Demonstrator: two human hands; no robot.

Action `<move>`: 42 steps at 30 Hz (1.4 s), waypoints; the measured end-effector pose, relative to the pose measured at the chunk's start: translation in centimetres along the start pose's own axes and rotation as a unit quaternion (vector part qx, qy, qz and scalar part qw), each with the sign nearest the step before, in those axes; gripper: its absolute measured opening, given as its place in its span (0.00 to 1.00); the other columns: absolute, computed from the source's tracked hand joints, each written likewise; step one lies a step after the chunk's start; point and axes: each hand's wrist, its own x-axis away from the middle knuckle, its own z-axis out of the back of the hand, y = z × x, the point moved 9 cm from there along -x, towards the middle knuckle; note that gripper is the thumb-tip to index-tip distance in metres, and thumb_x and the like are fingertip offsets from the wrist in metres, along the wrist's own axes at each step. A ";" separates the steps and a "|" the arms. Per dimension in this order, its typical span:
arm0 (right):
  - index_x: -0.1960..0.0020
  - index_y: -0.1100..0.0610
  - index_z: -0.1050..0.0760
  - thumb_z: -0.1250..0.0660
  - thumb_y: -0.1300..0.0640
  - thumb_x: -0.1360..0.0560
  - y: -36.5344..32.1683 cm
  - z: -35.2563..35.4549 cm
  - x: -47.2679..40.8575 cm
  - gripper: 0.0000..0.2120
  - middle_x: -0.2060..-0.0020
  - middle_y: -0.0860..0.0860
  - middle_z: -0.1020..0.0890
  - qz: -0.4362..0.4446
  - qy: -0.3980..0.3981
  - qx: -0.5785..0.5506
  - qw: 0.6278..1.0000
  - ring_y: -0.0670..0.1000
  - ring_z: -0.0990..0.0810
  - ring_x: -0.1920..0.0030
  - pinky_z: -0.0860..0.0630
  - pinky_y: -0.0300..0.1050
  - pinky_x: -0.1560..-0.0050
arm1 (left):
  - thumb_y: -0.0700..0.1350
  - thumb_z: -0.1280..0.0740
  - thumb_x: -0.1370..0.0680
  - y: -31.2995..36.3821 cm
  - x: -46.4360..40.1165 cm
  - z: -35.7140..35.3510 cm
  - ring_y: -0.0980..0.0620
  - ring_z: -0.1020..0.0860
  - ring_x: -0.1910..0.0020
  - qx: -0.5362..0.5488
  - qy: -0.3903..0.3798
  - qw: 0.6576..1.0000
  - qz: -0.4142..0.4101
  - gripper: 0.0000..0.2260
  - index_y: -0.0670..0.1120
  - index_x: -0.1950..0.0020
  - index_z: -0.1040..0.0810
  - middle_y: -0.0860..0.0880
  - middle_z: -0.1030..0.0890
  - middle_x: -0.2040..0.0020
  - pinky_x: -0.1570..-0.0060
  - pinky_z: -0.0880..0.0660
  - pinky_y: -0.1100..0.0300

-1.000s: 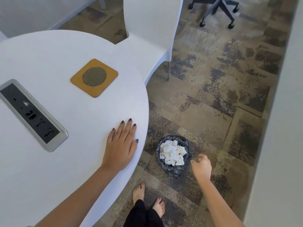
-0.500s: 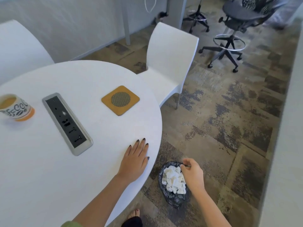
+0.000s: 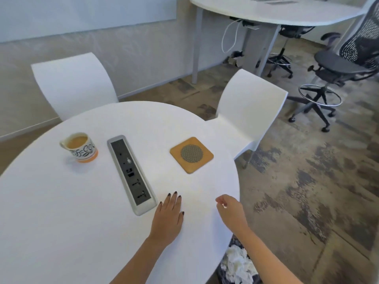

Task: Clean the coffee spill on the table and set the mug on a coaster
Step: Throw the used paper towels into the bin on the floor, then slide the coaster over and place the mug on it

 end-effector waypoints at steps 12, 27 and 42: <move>0.27 0.61 0.43 0.37 0.61 0.25 -3.1 -3.0 -11.4 0.29 0.31 0.58 0.36 -0.064 0.031 0.116 0.991 0.61 0.35 0.34 0.34 0.51 0.37 | 0.53 0.52 0.18 -0.8 -7.8 0.9 0.43 0.53 0.22 -0.039 -0.048 0.997 -0.045 0.27 0.42 0.22 0.54 0.44 0.57 0.20 0.26 0.48 0.46; 0.29 0.60 0.36 0.33 0.59 0.31 -3.3 -1.0 -19.9 0.31 0.36 0.58 0.29 -0.105 0.003 -0.010 0.994 0.60 0.30 0.38 0.28 0.50 0.45 | 0.57 0.55 0.18 0.0 -11.0 0.3 0.44 0.61 0.22 -0.074 -0.096 0.985 -0.123 0.29 0.45 0.22 0.61 0.49 0.64 0.21 0.24 0.57 0.46; 0.47 0.68 0.25 0.38 0.71 0.25 -6.6 -2.7 -14.3 0.08 0.56 0.60 0.18 -0.117 -0.103 -0.351 0.923 0.54 0.19 0.55 0.19 0.38 0.61 | 0.50 0.43 0.18 -7.1 -4.5 5.9 0.55 0.44 0.24 0.362 0.051 0.923 0.122 0.26 0.46 0.22 0.48 0.51 0.45 0.22 0.28 0.48 0.65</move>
